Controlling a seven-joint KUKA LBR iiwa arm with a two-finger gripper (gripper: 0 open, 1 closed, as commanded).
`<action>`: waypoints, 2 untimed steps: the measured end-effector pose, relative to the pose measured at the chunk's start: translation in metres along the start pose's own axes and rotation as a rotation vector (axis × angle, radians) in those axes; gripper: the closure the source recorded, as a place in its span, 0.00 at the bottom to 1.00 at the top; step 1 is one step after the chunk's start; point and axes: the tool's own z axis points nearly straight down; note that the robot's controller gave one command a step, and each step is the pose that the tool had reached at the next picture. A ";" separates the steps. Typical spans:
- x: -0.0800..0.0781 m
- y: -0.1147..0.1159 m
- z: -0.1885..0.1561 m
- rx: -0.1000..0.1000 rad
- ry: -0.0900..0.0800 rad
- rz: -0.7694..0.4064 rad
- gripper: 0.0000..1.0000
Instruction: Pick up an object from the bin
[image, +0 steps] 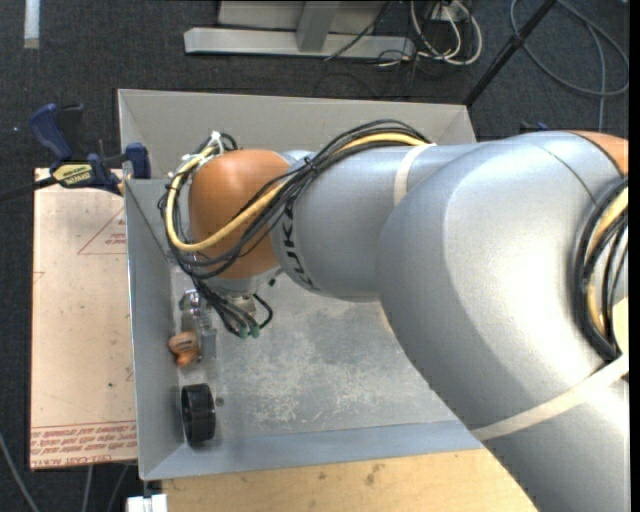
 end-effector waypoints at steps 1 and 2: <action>0.000 0.000 0.000 0.000 0.000 0.000 1.00; 0.035 -0.013 -0.018 -0.001 0.004 -0.090 1.00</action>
Offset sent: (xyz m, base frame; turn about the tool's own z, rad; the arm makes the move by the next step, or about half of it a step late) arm -0.0429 -0.0312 0.0308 -0.1285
